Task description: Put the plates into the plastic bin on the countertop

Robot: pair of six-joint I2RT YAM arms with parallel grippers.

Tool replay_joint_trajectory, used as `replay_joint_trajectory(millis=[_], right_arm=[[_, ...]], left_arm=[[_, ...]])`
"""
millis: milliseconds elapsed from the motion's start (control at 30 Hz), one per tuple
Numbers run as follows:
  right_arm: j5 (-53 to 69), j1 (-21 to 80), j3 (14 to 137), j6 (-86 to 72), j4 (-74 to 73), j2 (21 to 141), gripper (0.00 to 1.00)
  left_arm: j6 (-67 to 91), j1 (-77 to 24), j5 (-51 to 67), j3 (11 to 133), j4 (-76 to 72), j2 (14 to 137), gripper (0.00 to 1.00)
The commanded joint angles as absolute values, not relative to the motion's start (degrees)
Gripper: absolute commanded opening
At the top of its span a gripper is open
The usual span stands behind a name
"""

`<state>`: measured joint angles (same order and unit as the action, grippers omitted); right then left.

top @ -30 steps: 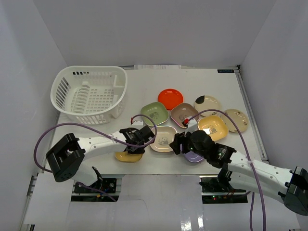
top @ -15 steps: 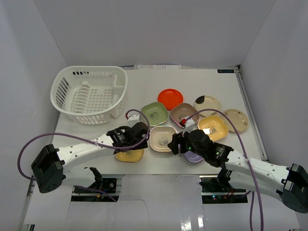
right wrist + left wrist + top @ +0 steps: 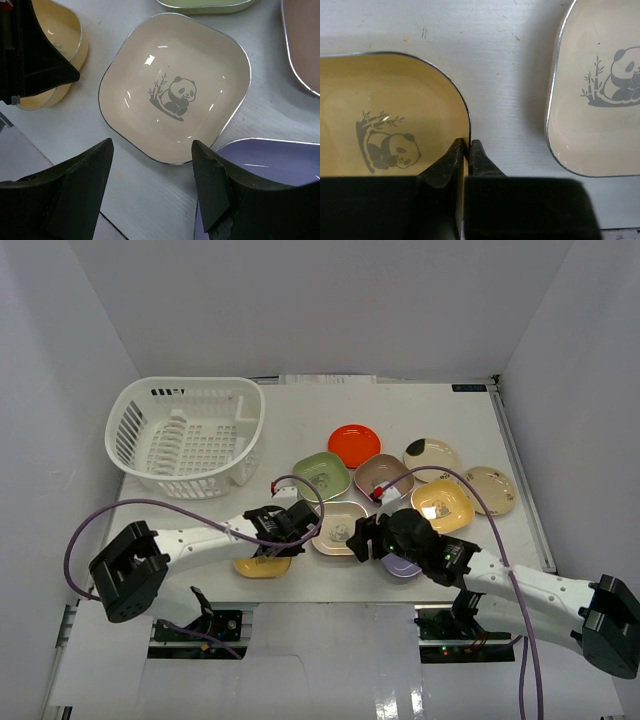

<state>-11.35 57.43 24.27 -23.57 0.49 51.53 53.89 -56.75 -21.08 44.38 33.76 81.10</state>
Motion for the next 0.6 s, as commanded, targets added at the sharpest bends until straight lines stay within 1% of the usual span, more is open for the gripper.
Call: replay_joint_trajectory(millis=[0,33,233,333,367,433,500,533,567], right_arm=[[-10.55,57.92,26.98,-23.12,4.30,53.43,0.70],[-10.46,58.01,27.16,-23.03,4.65,54.05,0.70],[-10.90,58.97,31.10,-21.80,6.33,60.46,0.73],[-11.78,59.76,32.86,-21.27,6.77,64.06,0.76],[-12.39,60.46,34.18,-21.27,6.77,65.99,0.77],[-13.01,61.34,35.06,-21.27,7.20,67.58,0.77],[-13.27,62.49,36.38,-21.18,7.38,69.87,0.77],[-13.62,62.93,36.82,-21.09,7.47,70.57,0.77],[-14.23,63.71,37.26,-20.92,7.38,71.19,0.77]], left_arm=[[54.58,-56.95,-24.69,44.38,35.76,78.24,0.04],[54.58,-57.04,-25.31,45.08,36.47,77.09,0.00],[54.41,-56.87,-30.67,52.72,46.84,64.88,0.00],[52.30,-56.78,-34.78,61.76,51.67,60.40,0.00],[50.90,-56.43,-36.20,67.18,52.90,59.95,0.00],[46.25,-55.38,-39.36,73.10,53.87,60.72,0.00],[41.34,-51.35,-41.13,80.46,51.52,62.48,0.00],[35.22,-48.98,-39.91,82.51,49.76,63.62,0.00],[32.55,-42.17,-34.51,84.62,46.87,66.68,0.00]])
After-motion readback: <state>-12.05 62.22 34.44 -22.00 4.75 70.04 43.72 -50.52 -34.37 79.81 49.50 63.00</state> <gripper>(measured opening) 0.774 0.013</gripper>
